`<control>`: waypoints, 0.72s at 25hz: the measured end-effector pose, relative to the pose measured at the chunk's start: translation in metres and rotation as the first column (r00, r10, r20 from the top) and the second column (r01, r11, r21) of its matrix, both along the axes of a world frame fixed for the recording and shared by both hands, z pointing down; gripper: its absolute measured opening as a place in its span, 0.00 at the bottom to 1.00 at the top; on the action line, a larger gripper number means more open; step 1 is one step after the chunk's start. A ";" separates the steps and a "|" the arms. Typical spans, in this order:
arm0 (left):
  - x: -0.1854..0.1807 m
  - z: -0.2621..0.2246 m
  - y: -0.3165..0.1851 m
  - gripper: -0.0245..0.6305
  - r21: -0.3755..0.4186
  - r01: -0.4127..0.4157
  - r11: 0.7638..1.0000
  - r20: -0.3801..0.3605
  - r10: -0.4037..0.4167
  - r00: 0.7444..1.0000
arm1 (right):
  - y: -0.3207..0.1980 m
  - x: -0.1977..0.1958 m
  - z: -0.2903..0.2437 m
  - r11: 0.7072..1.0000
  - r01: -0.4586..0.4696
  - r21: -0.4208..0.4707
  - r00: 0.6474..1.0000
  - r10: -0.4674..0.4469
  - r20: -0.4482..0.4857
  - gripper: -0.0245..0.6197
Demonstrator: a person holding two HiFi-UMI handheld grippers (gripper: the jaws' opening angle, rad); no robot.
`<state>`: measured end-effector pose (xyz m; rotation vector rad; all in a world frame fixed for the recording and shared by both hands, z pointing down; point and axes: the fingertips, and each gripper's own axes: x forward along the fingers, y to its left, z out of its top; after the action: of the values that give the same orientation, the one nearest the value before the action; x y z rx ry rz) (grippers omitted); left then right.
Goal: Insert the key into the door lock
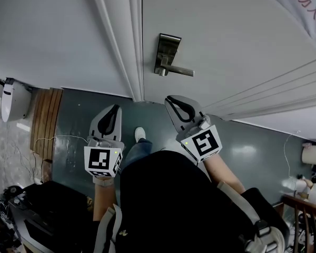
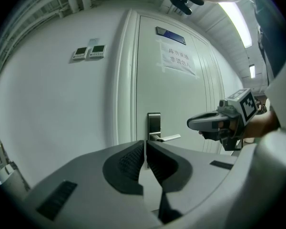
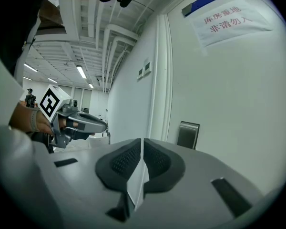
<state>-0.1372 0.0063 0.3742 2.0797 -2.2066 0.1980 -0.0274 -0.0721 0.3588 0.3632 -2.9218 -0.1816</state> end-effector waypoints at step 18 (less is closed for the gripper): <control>0.003 -0.006 0.011 0.05 0.062 -0.011 0.998 -0.087 0.016 0.996 | 0.011 0.004 0.005 1.000 0.027 0.009 0.999 -0.026 -0.044 0.07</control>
<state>-0.1338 0.0172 0.3678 2.0920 -2.1757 0.0398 -0.0234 -0.0609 0.3634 0.3181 -2.8844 -0.2050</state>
